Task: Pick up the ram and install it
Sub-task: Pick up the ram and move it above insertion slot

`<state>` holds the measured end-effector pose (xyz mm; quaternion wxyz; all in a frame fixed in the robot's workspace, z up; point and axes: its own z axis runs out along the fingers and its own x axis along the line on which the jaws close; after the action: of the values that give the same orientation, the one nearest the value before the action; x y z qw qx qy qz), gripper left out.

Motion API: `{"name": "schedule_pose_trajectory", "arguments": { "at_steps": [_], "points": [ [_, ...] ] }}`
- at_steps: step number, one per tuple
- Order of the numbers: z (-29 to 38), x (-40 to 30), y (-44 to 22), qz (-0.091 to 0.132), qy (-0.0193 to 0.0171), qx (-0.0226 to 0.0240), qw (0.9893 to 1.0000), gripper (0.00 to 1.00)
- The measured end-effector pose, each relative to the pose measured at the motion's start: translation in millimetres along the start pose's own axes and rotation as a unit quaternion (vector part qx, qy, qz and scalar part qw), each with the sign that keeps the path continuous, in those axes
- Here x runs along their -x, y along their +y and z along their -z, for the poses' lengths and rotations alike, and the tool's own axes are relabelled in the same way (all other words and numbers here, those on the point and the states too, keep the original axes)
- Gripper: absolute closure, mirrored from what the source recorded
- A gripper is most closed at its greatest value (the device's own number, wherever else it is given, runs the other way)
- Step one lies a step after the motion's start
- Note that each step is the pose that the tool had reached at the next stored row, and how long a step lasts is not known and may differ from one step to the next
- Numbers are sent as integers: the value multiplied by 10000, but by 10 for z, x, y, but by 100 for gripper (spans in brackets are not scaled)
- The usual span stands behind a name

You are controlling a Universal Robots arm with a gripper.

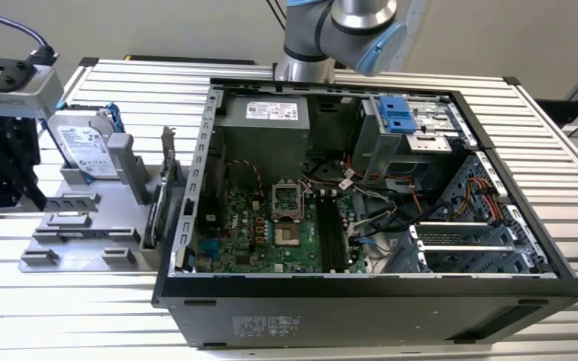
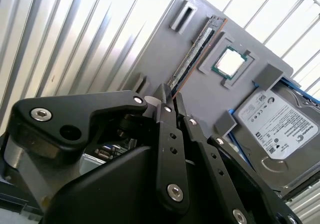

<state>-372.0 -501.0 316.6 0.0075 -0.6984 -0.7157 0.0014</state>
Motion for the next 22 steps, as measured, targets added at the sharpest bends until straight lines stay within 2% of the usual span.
{"name": "schedule_pose_trajectory", "arguments": {
  "at_steps": [22],
  "points": [
    [139,-1,-2,0,0,0,10000,100]
  ]
}}
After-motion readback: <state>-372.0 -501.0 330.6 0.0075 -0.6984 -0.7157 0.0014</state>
